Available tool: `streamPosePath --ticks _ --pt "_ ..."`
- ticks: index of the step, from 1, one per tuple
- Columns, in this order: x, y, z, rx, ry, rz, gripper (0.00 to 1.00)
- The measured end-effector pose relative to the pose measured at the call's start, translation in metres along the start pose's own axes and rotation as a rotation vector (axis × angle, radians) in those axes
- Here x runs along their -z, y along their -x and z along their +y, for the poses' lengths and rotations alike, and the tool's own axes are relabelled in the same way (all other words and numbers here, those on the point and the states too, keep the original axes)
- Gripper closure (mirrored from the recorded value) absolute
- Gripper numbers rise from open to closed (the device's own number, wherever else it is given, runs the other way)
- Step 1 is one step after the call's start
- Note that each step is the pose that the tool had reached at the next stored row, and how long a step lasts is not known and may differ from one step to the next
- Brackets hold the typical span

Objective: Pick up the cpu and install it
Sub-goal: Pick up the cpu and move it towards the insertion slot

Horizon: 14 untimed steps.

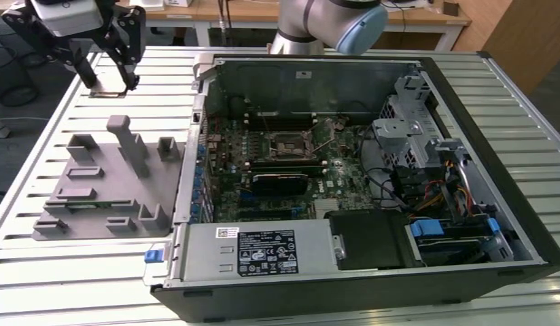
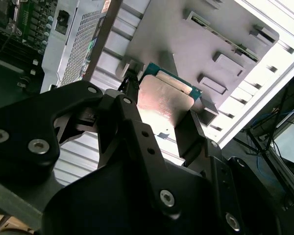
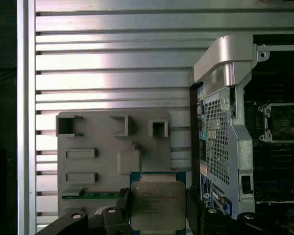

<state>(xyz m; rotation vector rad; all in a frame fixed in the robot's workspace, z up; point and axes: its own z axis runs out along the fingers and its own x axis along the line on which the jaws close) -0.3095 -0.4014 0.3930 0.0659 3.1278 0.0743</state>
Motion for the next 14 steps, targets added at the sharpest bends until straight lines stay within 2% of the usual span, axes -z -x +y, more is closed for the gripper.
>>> streamPosePath --ticks 14 --pt "-0.0002 0.0146 0.0006 0.000 -0.0001 0.0001 0.46"
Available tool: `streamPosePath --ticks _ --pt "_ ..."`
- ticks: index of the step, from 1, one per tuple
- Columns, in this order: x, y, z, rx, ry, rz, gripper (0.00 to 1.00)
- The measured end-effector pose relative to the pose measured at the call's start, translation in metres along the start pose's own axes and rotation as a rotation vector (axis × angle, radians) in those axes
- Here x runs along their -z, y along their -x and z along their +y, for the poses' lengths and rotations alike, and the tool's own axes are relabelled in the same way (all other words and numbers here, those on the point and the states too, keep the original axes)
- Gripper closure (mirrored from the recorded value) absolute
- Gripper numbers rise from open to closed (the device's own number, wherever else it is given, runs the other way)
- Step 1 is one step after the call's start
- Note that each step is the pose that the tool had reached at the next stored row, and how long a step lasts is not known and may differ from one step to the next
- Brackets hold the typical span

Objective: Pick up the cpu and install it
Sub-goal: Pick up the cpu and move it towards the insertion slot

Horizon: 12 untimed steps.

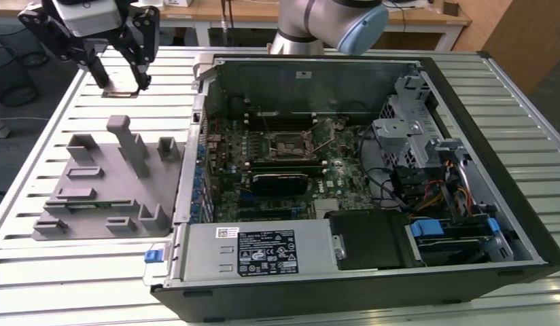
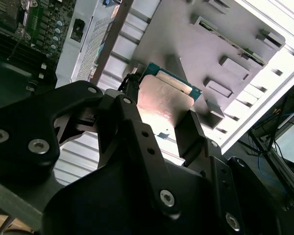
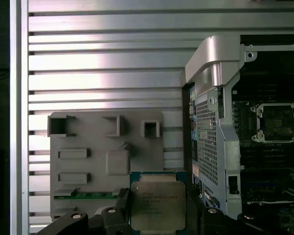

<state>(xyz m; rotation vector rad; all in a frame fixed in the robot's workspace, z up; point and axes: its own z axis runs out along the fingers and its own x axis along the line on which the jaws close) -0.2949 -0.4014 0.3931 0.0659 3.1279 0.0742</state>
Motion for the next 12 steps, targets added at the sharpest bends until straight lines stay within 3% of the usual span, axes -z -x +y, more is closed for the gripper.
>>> streamPosePath --ticks 12 --pt "-0.0002 0.0127 0.0005 0.000 0.0001 0.0000 0.46"
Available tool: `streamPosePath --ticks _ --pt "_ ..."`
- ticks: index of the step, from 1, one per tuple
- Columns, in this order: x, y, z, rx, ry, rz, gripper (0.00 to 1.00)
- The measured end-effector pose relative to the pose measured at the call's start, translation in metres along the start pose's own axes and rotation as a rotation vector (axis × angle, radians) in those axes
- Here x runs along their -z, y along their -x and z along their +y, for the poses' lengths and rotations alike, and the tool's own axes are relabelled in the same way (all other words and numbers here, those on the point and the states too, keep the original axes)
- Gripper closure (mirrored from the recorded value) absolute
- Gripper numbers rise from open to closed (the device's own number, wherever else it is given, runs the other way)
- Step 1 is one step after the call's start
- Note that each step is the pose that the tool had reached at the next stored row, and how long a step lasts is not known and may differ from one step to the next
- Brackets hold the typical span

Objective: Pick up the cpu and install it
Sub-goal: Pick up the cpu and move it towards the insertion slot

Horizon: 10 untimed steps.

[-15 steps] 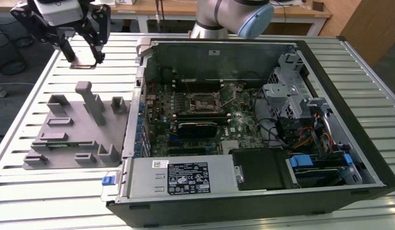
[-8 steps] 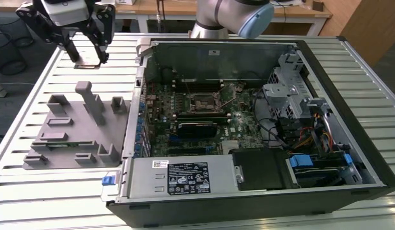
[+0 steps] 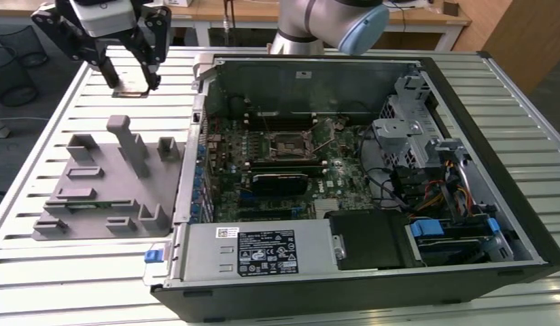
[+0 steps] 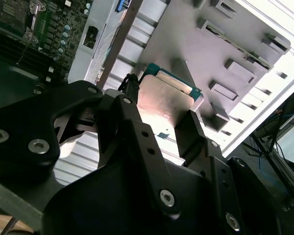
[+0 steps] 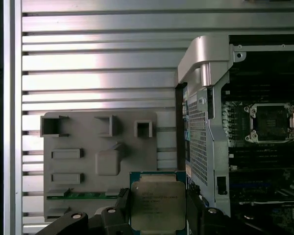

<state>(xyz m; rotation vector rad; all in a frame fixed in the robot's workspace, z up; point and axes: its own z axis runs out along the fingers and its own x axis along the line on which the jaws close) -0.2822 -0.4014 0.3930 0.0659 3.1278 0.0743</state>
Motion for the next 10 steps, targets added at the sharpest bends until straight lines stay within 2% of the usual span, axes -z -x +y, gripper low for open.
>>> streamPosePath --ticks 10 --pt "-0.0001 0.0106 0.0004 0.000 0.0000 0.0000 0.46"
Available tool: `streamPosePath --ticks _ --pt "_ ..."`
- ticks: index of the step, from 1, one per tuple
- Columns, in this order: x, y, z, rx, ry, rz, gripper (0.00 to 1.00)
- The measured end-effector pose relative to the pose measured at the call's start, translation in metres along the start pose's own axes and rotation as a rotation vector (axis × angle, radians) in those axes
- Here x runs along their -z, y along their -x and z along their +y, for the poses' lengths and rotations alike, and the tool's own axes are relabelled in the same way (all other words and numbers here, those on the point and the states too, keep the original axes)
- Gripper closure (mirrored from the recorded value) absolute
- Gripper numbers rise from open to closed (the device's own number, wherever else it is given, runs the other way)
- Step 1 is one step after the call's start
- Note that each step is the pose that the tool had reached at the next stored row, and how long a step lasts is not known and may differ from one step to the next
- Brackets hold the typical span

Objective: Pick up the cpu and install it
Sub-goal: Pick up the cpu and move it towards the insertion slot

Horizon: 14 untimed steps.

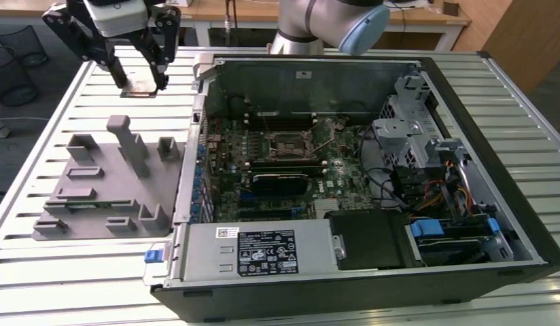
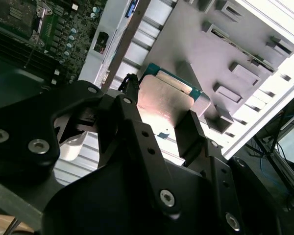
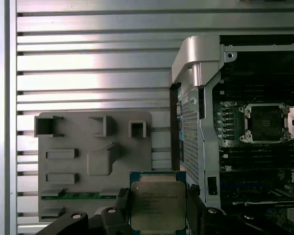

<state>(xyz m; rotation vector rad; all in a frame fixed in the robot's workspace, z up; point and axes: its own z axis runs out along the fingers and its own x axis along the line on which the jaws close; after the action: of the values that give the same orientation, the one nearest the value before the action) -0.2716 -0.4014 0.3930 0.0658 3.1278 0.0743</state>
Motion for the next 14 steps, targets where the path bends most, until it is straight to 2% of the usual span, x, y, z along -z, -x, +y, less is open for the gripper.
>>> streamPosePath --ticks 14 --pt "-0.0002 0.0157 0.0007 0.000 0.0000 0.0000 0.46"
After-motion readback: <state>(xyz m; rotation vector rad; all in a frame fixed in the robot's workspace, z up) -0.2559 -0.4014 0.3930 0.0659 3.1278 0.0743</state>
